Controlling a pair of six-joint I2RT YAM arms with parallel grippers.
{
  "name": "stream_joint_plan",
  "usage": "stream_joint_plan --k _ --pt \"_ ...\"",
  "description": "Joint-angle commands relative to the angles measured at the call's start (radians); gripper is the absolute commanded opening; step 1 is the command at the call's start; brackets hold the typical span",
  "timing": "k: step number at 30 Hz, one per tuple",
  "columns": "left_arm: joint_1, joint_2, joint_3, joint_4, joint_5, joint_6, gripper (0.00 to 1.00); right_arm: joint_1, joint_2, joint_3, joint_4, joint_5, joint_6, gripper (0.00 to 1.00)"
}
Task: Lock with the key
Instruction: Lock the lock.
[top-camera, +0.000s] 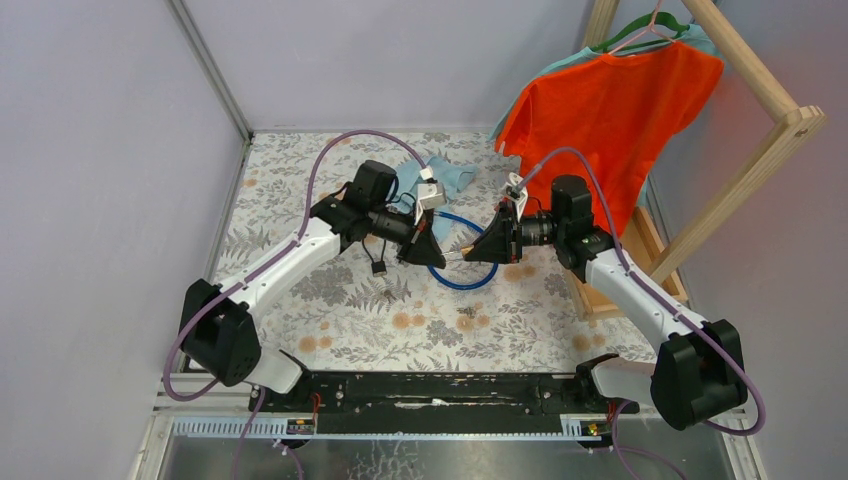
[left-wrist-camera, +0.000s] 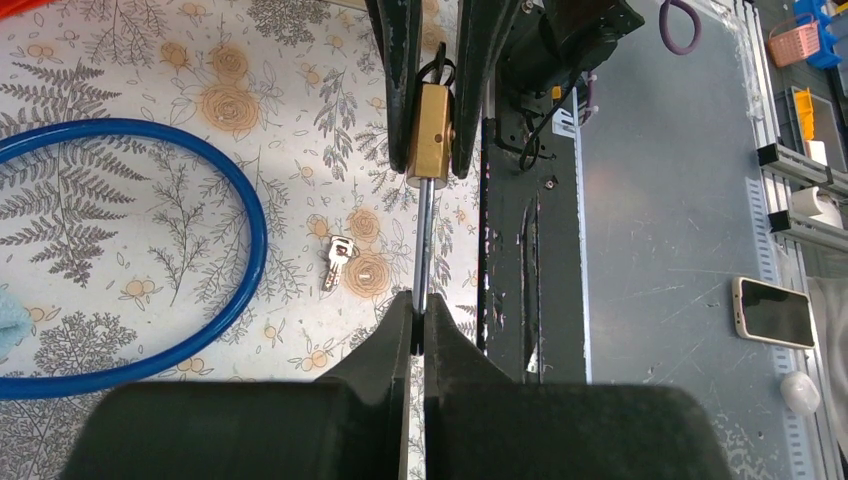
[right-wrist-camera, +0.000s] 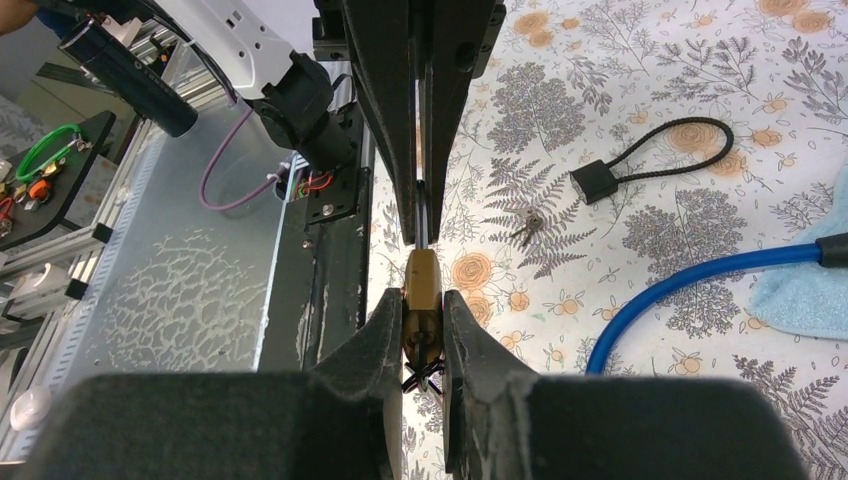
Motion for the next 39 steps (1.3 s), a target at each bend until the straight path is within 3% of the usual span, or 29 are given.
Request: stream_joint_plan --k 1,8,22,30,32,37,39 --pt "-0.047 0.001 0.040 0.143 0.003 -0.077 0.00 0.026 0.002 -0.003 0.144 0.022 0.045 0.00" --pt "-0.056 0.006 0.045 0.261 -0.052 -0.158 0.00 0.034 0.034 -0.016 0.236 0.033 0.144 0.00" --pt "-0.087 0.061 0.050 0.511 -0.007 -0.402 0.00 0.058 0.044 -0.030 0.246 0.062 0.130 0.00" --pt "-0.084 0.055 0.067 0.452 0.005 -0.332 0.00 0.066 0.021 -0.020 0.094 0.089 -0.019 0.01" --pt "-0.077 0.039 0.060 0.382 0.001 -0.254 0.00 0.063 0.019 0.007 0.004 0.108 -0.084 0.08" --pt "-0.033 0.011 0.079 0.073 -0.026 0.038 0.00 0.046 0.029 0.106 -0.289 0.137 -0.304 0.49" --pt "-0.019 0.011 0.102 -0.076 -0.073 0.161 0.00 0.040 0.029 0.139 -0.391 0.143 -0.396 0.61"
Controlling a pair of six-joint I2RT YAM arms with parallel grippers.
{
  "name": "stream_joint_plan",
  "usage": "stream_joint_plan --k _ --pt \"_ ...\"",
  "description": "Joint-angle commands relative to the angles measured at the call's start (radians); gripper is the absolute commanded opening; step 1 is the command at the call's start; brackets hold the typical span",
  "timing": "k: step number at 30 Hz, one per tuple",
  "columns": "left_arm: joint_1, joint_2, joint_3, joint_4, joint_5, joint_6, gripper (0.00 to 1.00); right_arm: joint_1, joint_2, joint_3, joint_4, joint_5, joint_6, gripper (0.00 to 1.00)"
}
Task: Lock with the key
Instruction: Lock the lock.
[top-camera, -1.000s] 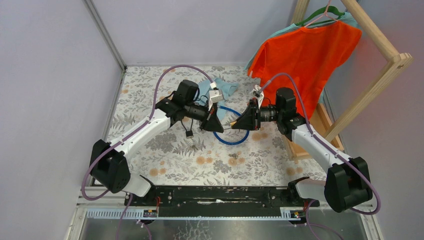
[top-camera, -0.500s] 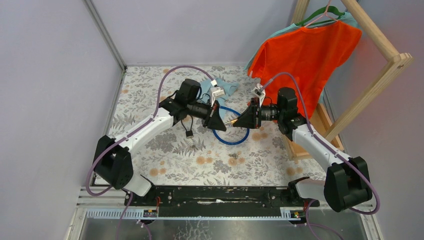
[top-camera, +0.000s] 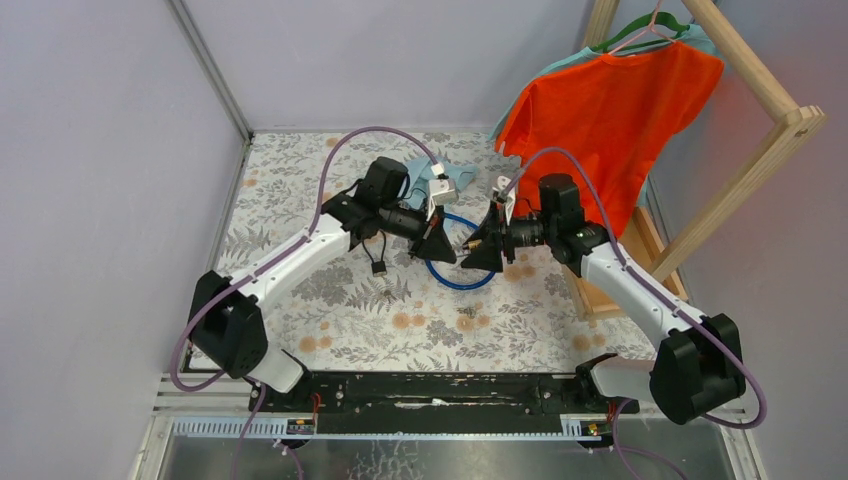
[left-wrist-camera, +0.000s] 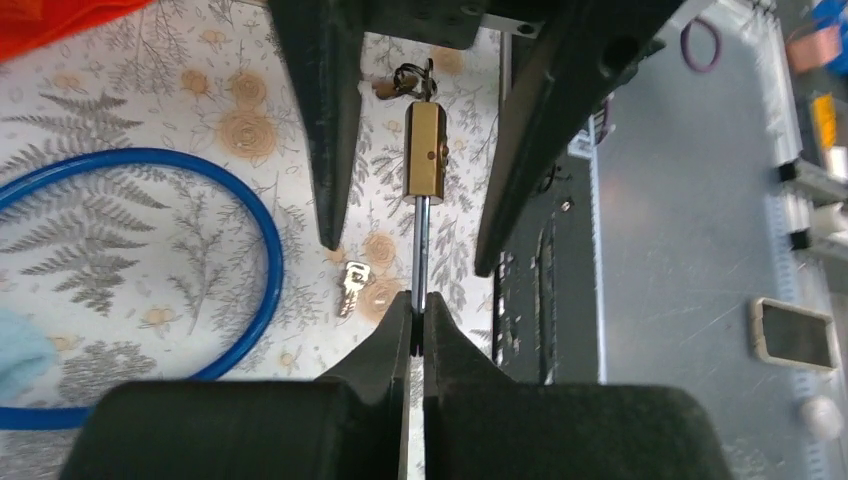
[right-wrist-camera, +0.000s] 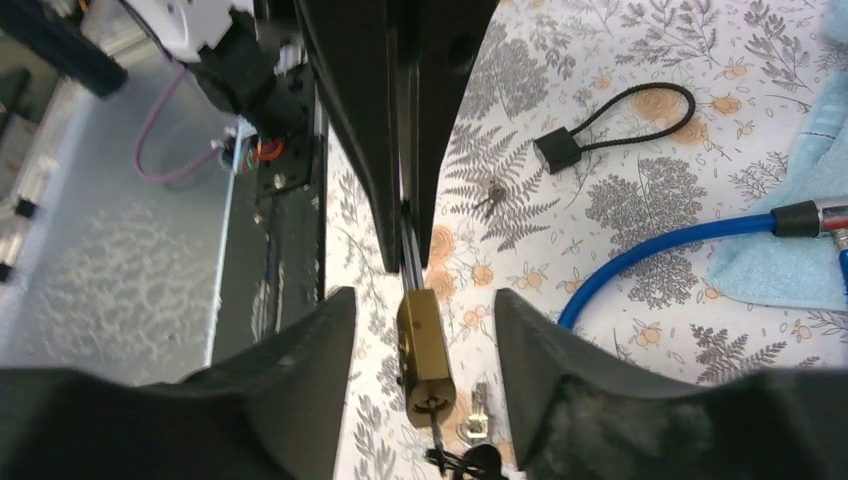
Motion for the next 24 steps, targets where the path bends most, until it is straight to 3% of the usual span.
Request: stream_joint_plan --k 1,5,10,14,19,24 --pt "0.007 -0.043 0.080 -0.223 -0.050 0.304 0.00 0.017 0.001 0.100 -0.287 0.028 -0.301 0.66" --pt "0.008 -0.065 0.056 -0.295 -0.128 0.383 0.00 0.017 -0.002 0.145 -0.421 0.021 -0.405 0.72" --pt "0.008 -0.092 0.040 -0.311 -0.141 0.407 0.00 0.017 -0.017 0.149 -0.451 0.075 -0.452 0.72" --pt "0.005 -0.090 0.035 -0.311 -0.140 0.402 0.00 0.019 -0.017 0.142 -0.400 0.068 -0.407 0.64" --pt "-0.010 -0.079 0.031 -0.312 -0.142 0.400 0.00 0.039 0.014 0.174 -0.388 0.071 -0.373 0.46" --pt "-0.018 -0.076 0.028 -0.312 -0.151 0.398 0.00 0.047 0.014 0.184 -0.385 0.073 -0.369 0.40"
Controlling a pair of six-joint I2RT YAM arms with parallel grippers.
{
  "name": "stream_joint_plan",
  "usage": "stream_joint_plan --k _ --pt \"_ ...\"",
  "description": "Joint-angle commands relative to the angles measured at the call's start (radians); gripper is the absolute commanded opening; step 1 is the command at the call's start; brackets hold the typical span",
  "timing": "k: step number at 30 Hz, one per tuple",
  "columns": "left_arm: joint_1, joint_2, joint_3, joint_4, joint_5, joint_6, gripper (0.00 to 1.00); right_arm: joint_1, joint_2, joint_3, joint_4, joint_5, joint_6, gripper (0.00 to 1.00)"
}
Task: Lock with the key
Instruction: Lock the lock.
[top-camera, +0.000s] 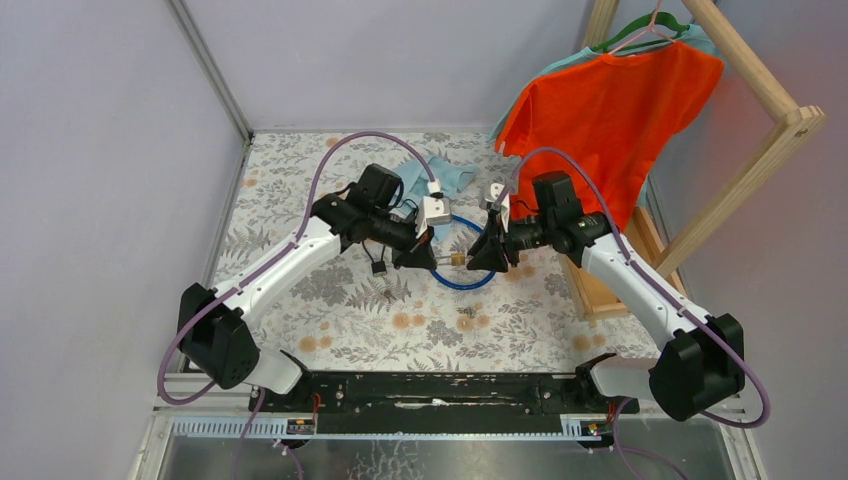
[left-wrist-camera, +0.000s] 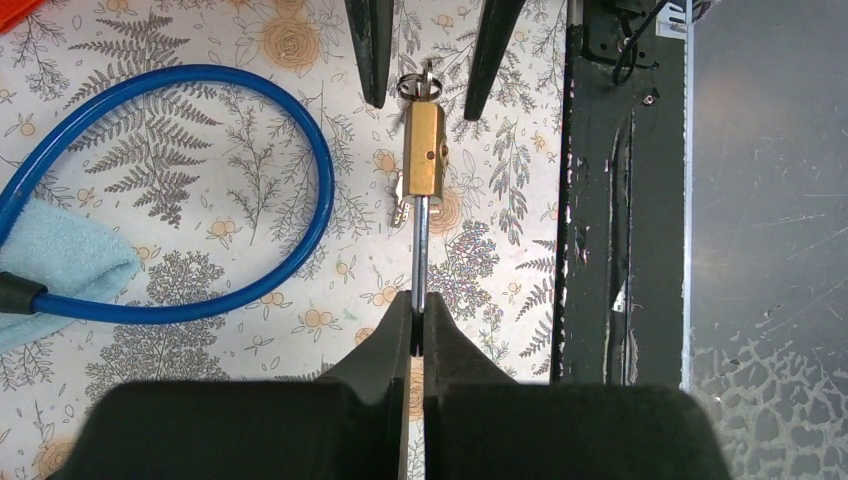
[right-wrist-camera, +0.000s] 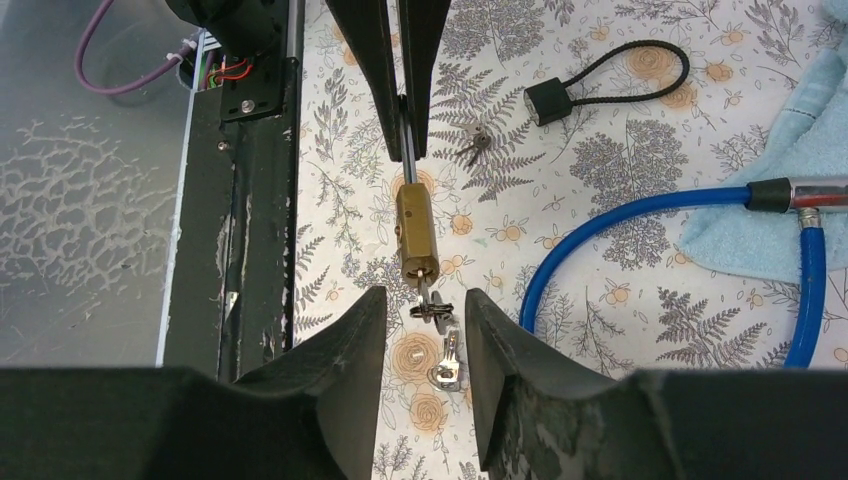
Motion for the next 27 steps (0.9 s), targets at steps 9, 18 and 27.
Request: stream_joint_plan --k 9,18,27 --pt "-0.020 -0.004 -0.011 0.006 -0.005 0.017 0.00 0.012 0.000 0.042 0.027 -0.002 0.014 0.17" --pt "-0.020 -0.019 -0.034 0.005 -0.042 0.034 0.00 0.010 -0.013 0.026 0.025 0.085 -0.006 0.01" --pt "-0.015 -0.058 -0.062 0.022 -0.079 0.038 0.00 -0.017 -0.011 0.026 -0.034 0.128 -0.062 0.00"
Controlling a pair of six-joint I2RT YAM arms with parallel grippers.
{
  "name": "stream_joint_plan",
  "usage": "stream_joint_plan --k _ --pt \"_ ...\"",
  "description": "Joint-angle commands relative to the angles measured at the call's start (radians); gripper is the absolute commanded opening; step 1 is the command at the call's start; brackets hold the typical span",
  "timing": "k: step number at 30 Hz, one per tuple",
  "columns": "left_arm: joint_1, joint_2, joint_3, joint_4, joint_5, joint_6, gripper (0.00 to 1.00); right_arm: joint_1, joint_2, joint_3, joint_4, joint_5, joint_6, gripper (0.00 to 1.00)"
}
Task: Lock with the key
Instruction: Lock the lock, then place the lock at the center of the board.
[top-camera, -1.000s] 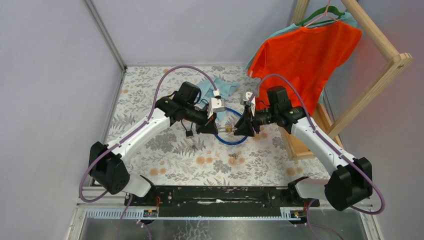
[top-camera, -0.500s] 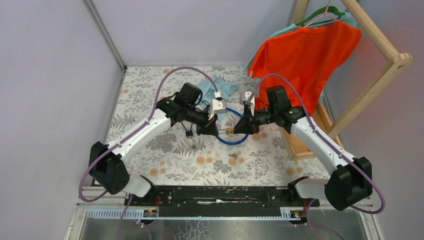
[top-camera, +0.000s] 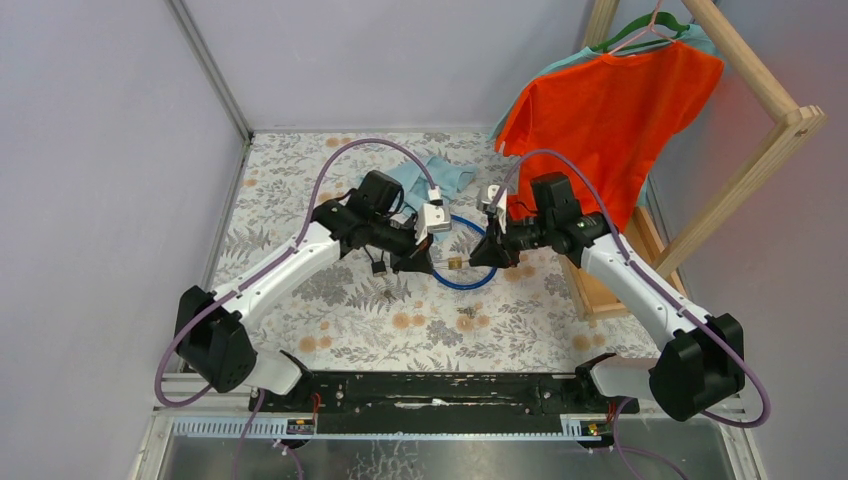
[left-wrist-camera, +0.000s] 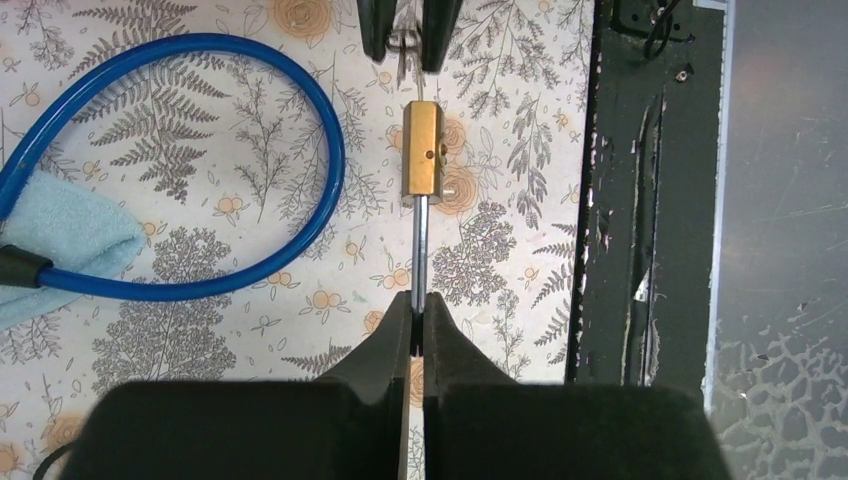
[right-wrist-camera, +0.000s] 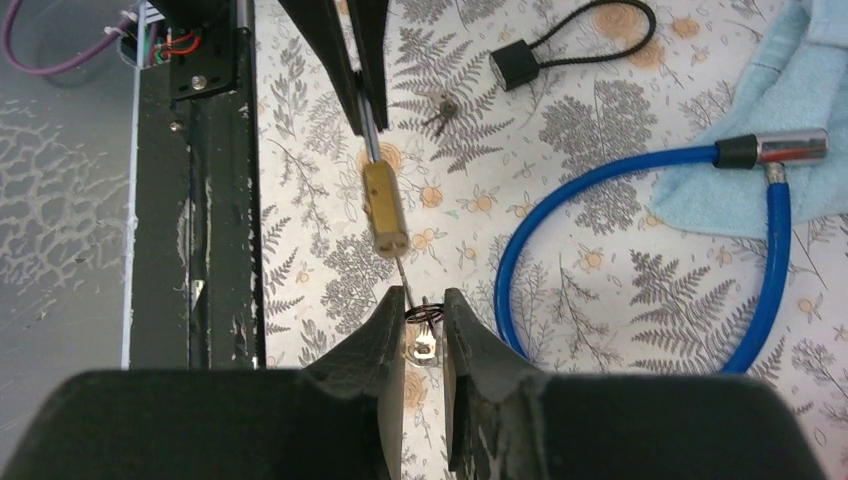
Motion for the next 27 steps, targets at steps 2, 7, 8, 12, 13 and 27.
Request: stream_joint_plan --k 2,7,8,12,13,27 --pt "0.011 -0.052 -0.029 0.006 -0.021 0.029 0.00 -0.043 -0.015 0.017 -0.021 0.019 -0.055 0.00" --pt "0.043 -0.071 -0.046 -0.007 -0.044 0.055 0.00 -0.067 -0.027 0.015 -0.030 0.023 -0.068 0.00" --pt "0.053 -0.075 -0.047 -0.016 -0.054 0.061 0.00 -0.068 -0.029 0.015 -0.029 0.035 -0.068 0.00" --pt "0.107 -0.091 -0.065 -0.038 -0.141 0.062 0.00 -0.068 -0.041 -0.017 0.021 0.057 -0.030 0.00" --pt "0.118 -0.094 -0.070 -0.043 -0.183 0.059 0.00 -0.068 -0.040 -0.029 0.038 0.056 -0.015 0.00" --pt "0.502 0.008 -0.192 -0.058 -0.566 0.043 0.00 0.098 0.070 -0.024 0.102 0.141 0.063 0.00"
